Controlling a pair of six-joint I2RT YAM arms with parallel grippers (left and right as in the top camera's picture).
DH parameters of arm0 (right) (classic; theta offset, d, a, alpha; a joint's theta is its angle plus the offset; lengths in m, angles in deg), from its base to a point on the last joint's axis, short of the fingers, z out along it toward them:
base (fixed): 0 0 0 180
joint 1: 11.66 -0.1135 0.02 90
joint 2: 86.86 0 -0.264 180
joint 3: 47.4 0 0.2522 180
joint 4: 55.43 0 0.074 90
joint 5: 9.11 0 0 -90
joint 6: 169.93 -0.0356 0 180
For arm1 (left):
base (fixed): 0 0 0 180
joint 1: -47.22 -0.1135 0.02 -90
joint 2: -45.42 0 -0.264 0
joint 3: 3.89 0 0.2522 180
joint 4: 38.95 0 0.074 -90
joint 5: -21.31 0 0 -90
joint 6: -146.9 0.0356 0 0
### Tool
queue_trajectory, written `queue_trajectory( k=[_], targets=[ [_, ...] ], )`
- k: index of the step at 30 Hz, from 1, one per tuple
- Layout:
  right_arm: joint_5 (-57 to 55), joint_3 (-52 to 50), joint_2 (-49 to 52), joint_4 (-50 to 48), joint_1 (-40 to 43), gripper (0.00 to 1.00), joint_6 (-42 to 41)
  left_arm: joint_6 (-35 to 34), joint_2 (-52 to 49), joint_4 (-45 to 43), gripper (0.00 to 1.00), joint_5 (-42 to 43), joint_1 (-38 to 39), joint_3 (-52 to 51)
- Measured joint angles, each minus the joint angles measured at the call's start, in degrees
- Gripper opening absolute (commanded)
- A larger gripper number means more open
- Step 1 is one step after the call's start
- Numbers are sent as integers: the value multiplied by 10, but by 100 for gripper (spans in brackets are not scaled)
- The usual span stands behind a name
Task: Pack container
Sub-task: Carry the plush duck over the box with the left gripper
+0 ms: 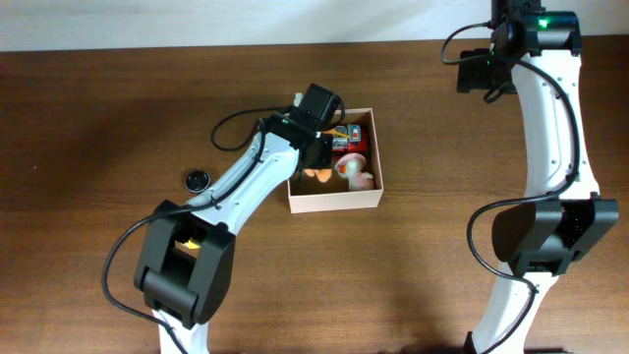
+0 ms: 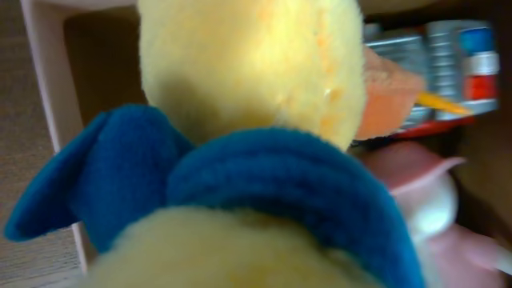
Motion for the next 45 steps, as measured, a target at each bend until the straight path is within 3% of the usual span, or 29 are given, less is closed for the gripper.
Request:
queue_trajectory(
  k=[2,4,6,9,12,15,17,18,19,22,23,32,45],
  targets=[
    [0,0,0,0,0,99,0,0,-2,0,20,-1,-6,-1],
    [0,0,0,0,0,99,0,0,-2,4,39,-2,-12,-1],
    [0,0,0,0,0,99,0,-3,-2,9,41,-1,-16,-1],
    [0,0,0,0,0,99,0,-5,-2,13,53,-2,-17,-1],
    [0,0,0,0,0,99,0,-6,-2,14,53,0,-16,-1],
    [0,0,0,0,0,99,0,-8,-2,14,65,1,-16,-1],
    [0,0,0,0,0,99,0,-9,-2,14,66,1,-16,-1],
    [0,0,0,0,0,99,0,-8,-2,13,73,2,-16,-1],
    [0,0,0,0,0,99,0,-9,-2,13,86,2,-16,-1],
    [0,0,0,0,0,99,0,-9,-2,11,87,4,-16,-1],
    [0,0,0,0,0,99,0,-9,-2,12,98,5,-16,-1],
    [0,0,0,0,0,99,0,-10,-2,23,100,5,-16,11],
    [0,0,0,0,0,99,0,-8,-2,81,99,-9,3,116]
  ],
)
